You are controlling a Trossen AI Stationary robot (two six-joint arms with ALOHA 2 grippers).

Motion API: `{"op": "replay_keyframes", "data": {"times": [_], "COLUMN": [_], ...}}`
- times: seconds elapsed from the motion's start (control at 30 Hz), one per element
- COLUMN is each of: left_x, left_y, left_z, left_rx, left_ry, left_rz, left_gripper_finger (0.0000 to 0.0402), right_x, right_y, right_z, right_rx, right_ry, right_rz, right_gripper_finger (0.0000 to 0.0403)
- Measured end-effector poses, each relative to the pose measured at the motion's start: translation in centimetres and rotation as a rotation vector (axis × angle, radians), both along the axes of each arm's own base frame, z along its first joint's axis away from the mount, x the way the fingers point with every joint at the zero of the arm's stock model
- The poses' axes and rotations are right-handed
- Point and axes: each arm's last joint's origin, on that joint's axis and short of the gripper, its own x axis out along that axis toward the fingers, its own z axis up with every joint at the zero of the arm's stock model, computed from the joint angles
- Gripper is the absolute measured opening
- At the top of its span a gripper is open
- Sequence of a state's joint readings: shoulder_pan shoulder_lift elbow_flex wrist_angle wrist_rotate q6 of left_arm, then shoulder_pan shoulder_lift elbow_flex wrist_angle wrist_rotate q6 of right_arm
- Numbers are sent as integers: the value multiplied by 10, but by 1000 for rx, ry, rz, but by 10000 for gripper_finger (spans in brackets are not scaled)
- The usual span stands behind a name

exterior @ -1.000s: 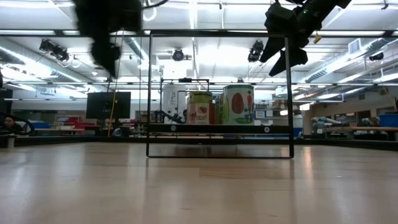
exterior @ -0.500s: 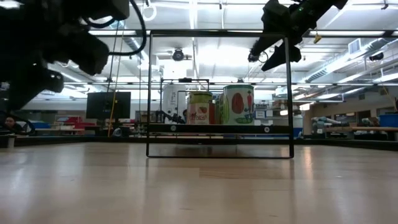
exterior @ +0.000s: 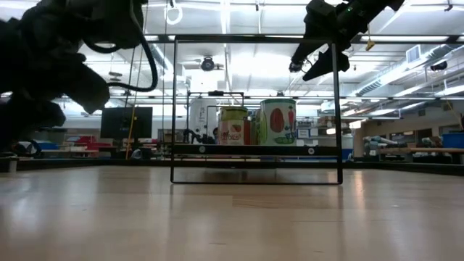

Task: Pick and place cans onto a shelf
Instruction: Put the green tuna can on the shelf

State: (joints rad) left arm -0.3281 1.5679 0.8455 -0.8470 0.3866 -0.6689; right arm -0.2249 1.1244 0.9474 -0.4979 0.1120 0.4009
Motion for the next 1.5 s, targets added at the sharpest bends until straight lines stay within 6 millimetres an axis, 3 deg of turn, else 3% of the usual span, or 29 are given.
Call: {"op": "replay_keyframes", "data": {"times": [0.33, 0.7, 1.2, 1.5], "left_x": [6, 38, 38, -4], "left_y": [3, 42, 70, 84], "left_z": [-11, 10, 20, 17], "left_rx": [186, 617, 444, 402], "left_ry": [-67, -241, -187, -274], "left_rz": [-105, 37, -147, -22], "left_gripper_finger": [318, 318, 308, 277], "right_x": [0, 0, 0, 0], "right_y": [0, 0, 0, 1], "right_z": [0, 0, 0, 0], "right_rx": [16, 35, 32, 28], "right_ry": [-10, -16, -14, -5], "right_rz": [-8, -19, -12, -6], "right_gripper_finger": [350, 350, 350, 350]}}
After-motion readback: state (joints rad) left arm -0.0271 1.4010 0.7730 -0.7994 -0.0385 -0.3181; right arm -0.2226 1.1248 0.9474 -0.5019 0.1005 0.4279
